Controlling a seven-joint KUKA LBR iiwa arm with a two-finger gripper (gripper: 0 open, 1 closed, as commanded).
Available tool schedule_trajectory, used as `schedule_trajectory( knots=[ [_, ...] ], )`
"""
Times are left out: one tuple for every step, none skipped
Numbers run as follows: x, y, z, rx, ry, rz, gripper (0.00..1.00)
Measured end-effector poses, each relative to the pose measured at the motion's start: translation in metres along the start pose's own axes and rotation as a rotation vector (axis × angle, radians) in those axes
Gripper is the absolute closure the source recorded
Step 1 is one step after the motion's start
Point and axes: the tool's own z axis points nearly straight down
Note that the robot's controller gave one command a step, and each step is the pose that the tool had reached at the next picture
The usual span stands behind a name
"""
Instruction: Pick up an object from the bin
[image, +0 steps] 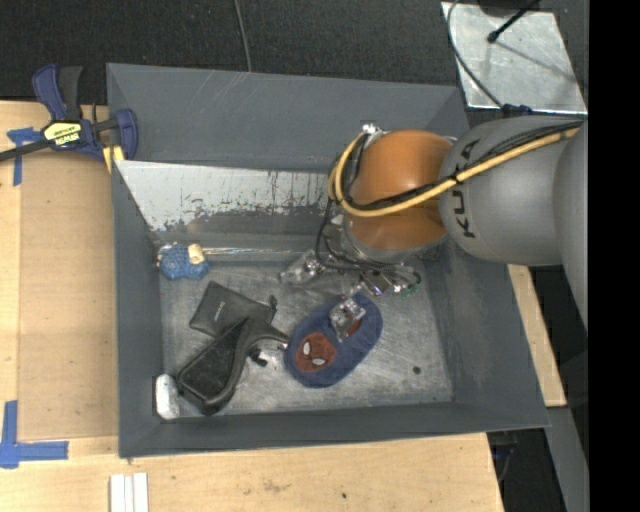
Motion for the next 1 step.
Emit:
schedule_trajectory(
  knots=[
    [0.0043, -0.0030, -0.0024, -0.001, 0.025, -0.003, 1.00]
  ],
)
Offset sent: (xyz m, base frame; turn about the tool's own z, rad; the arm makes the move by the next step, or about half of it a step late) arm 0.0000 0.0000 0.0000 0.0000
